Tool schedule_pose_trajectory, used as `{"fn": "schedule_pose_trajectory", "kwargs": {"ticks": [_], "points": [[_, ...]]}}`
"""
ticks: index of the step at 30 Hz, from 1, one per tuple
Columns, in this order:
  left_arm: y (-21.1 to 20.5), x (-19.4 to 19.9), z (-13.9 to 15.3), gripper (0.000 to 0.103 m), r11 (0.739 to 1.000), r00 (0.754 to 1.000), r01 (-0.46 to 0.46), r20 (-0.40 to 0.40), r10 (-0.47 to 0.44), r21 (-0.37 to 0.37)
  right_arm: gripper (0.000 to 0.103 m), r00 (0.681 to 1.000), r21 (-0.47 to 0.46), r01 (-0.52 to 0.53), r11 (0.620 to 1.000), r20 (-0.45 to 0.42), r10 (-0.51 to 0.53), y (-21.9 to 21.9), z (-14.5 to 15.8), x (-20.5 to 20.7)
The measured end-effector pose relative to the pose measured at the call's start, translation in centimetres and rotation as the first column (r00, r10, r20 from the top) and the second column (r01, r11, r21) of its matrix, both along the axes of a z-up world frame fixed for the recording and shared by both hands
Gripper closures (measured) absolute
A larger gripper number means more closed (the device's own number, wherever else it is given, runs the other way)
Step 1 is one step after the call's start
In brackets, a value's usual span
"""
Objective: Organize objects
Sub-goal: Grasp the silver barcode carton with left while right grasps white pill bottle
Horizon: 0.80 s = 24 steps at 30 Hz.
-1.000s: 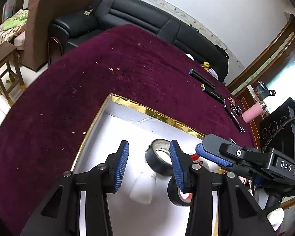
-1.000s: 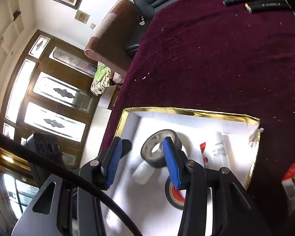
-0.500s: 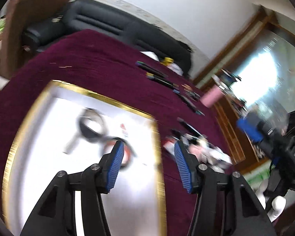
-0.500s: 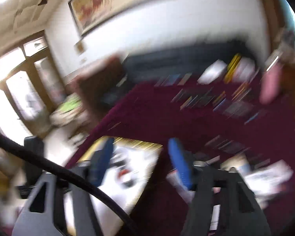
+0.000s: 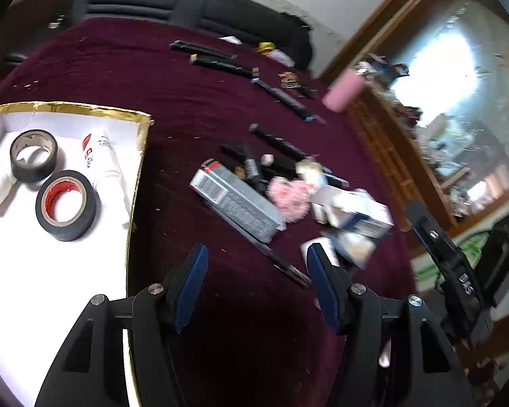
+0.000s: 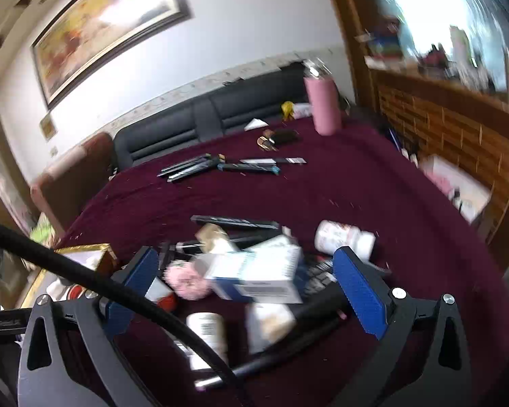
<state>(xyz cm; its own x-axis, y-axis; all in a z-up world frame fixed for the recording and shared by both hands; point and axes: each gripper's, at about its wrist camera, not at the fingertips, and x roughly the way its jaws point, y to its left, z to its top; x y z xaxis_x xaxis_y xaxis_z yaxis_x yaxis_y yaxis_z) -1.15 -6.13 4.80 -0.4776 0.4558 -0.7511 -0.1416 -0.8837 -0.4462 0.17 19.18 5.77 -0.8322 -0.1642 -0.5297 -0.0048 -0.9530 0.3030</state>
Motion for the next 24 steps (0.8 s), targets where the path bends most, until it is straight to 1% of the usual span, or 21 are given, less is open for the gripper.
{"fn": "schedule_pose_trajectory", "kwargs": {"ticks": [3, 6, 7, 9, 11, 13, 15, 16, 18, 20, 21, 22, 23, 24], "points": [[1.3, -1.3, -1.2, 0.049, 0.996, 0.998, -0.055, 0.014, 0.056, -0.069, 0.000, 0.999, -0.058, 0.028, 0.998, 0.021, -0.027, 1.7, -1.7, -0.6], [2.0, -3.0, -2.6, 0.049, 0.992, 0.994, -0.092, 0.042, 0.096, -0.091, 0.000, 0.997, -0.134, 0.027, 0.991, 0.071, -0.018, 3.5, -2.7, -0.9], [2.4, -3.7, -3.0, 0.049, 0.988, 0.993, -0.106, 0.044, 0.111, -0.109, 0.000, 0.997, -0.159, 0.020, 0.987, 0.071, -0.008, 3.9, -2.8, -0.8], [3.1, -5.0, -3.7, 0.049, 0.980, 0.989, -0.128, 0.048, 0.137, -0.151, 0.000, 0.997, -0.175, 0.012, 0.985, 0.075, 0.001, 4.1, -3.0, -0.7], [3.8, -6.0, -4.2, 0.049, 0.977, 0.989, -0.131, 0.048, 0.141, -0.168, 0.000, 0.998, -0.187, -0.003, 0.982, 0.067, 0.016, 4.1, -3.0, -0.6], [4.7, -6.7, -4.2, 0.049, 0.971, 0.990, -0.124, 0.042, 0.135, -0.204, 0.000, 0.997, -0.188, -0.020, 0.982, 0.066, 0.033, 3.8, -3.0, -0.7], [5.9, -7.2, -4.2, 0.049, 0.962, 0.994, -0.089, 0.037, 0.102, -0.259, 0.000, 0.996, -0.195, -0.033, 0.980, 0.070, 0.047, 3.7, -3.3, -0.6], [6.6, -7.5, -4.5, 0.049, 0.955, 0.996, -0.063, 0.047, 0.079, -0.290, 0.000, 0.996, -0.195, -0.035, 0.980, 0.072, 0.050, 3.8, -3.5, -0.6], [7.7, -7.7, -5.0, 0.049, 0.953, 0.997, -0.022, 0.062, 0.042, -0.303, 0.000, 0.996, -0.198, -0.036, 0.980, 0.074, 0.051, 3.8, -3.7, -0.5], [8.6, -7.1, -5.0, 0.049, 0.948, 0.999, 0.029, 0.053, -0.013, -0.317, 0.000, 0.996, -0.201, -0.026, 0.979, 0.073, 0.041, 3.9, -3.8, -0.7], [8.9, -6.7, -4.9, 0.057, 0.948, 0.998, 0.049, 0.043, -0.037, -0.315, 0.000, 0.996, -0.203, -0.024, 0.979, 0.076, 0.040, 3.9, -3.9, -0.6], [9.1, -6.3, -4.6, 0.067, 0.954, 0.997, 0.075, 0.036, -0.067, -0.290, 0.000, 0.996, -0.201, -0.020, 0.979, 0.079, 0.036, 3.9, -3.9, -0.6], [9.2, -5.8, -4.3, 0.071, 0.959, 0.995, 0.096, 0.032, -0.091, -0.265, 0.000, 0.996, -0.198, -0.019, 0.980, 0.081, 0.035, 3.9, -4.0, -0.6], [9.0, -5.3, -3.7, 0.078, 0.964, 0.994, 0.109, 0.009, -0.111, -0.242, 0.000, 0.996, -0.193, -0.019, 0.981, 0.081, 0.035, 3.8, -4.0, -0.6]]}}
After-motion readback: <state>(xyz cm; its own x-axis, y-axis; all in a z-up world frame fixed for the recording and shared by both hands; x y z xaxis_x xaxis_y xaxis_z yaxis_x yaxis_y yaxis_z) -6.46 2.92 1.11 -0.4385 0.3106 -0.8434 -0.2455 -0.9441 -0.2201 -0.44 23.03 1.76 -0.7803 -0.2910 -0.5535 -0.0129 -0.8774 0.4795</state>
